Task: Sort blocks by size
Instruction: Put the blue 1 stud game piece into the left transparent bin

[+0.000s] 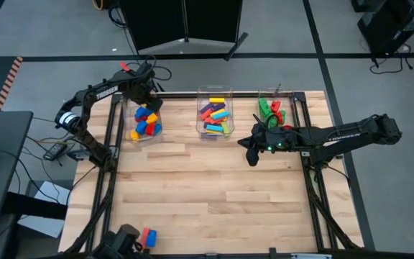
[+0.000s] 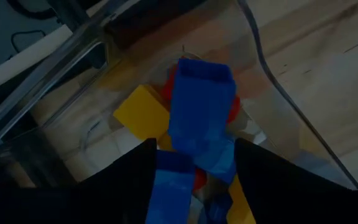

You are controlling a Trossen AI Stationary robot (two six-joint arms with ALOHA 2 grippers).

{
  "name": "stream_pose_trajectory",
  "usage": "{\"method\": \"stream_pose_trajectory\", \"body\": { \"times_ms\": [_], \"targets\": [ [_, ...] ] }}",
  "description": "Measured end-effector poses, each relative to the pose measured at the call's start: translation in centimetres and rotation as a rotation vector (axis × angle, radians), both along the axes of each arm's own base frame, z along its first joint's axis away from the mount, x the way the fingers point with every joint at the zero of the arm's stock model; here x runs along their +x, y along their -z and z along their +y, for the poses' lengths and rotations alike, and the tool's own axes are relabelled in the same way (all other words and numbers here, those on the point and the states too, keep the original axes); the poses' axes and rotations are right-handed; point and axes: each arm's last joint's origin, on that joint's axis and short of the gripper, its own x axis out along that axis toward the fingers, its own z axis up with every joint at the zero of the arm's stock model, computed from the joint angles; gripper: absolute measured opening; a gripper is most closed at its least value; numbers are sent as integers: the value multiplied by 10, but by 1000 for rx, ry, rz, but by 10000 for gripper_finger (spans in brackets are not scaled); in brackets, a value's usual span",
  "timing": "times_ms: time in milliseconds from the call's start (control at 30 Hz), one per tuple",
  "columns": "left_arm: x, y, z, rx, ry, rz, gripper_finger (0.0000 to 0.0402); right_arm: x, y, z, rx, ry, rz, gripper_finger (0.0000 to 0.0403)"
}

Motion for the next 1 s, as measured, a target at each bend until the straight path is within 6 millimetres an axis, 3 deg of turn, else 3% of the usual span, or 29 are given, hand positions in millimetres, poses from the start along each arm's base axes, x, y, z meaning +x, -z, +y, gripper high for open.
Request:
{"method": "stream_pose_trajectory", "body": {
  "times_ms": [167,433,600,767,1000],
  "targets": [
    [0,-4,1,-3,-5,-2,242,0,0,0,0,0,0,21],
    [4,-34,4,4,-51,-21,244,0,0,0,0,0,1,21],
    [10,-50,-3,-14,-46,-17,244,0,0,0,0,-1,1,21],
    [28,-66,-31,9,12,-48,244,0,0,0,-20,-13,7,21],
    [63,-90,-97,68,141,-133,244,0,0,0,-37,-25,13,21]
  ]
}}
